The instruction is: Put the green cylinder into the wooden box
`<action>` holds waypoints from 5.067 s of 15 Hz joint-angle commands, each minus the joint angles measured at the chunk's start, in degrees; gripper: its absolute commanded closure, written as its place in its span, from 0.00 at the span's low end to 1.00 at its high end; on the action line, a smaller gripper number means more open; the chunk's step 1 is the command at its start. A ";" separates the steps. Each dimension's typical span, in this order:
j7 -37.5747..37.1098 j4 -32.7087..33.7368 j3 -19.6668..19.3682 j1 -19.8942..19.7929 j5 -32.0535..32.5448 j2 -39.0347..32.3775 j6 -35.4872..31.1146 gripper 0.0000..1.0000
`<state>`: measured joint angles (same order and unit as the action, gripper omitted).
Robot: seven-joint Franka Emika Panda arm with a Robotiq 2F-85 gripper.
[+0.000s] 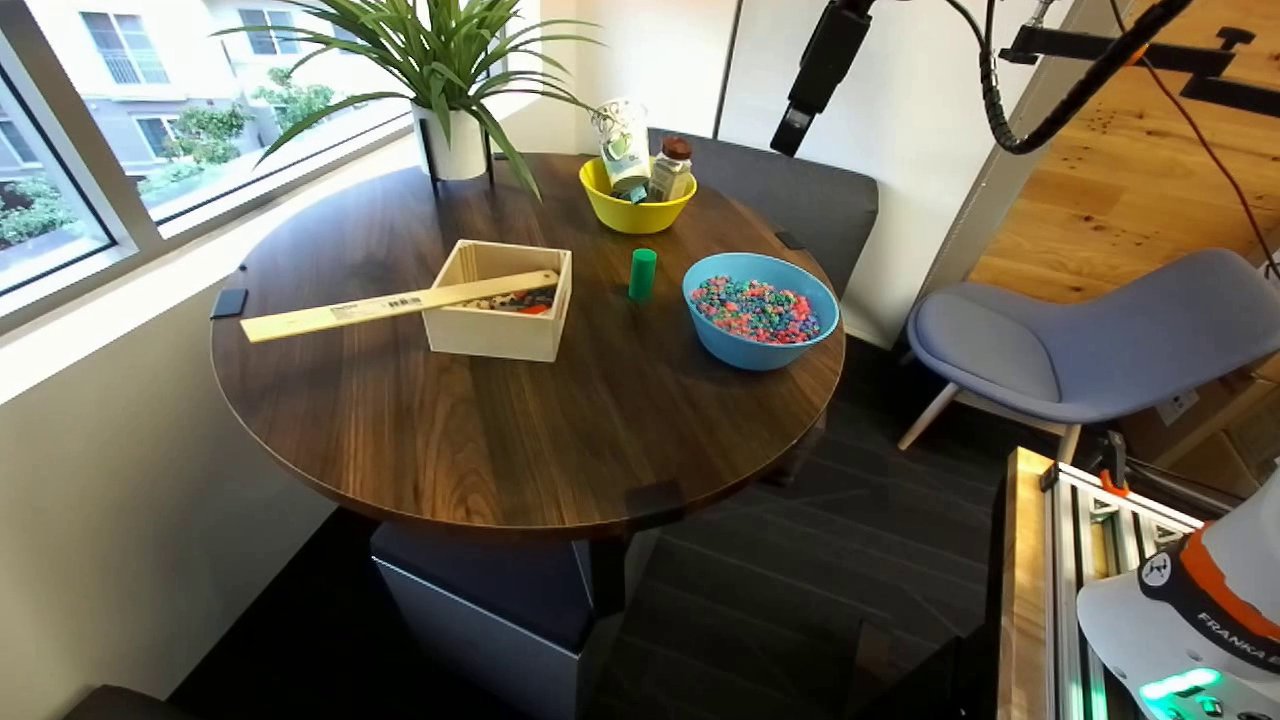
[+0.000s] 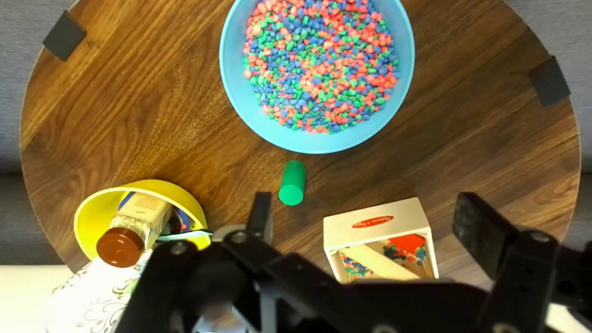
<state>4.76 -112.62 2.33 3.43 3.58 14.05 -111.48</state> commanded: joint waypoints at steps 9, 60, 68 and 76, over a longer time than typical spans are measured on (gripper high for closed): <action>8.51 3.08 -2.51 -1.60 -4.52 -13.45 -13.67 0.00; 11.21 30.89 4.73 4.31 3.49 -35.28 -3.19 0.92; 16.29 40.98 5.64 4.38 2.97 -44.86 -5.01 0.92; 16.14 42.89 5.78 5.24 3.03 -48.02 1.19 0.92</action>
<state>20.13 -72.08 8.03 8.59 6.86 -31.82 -111.17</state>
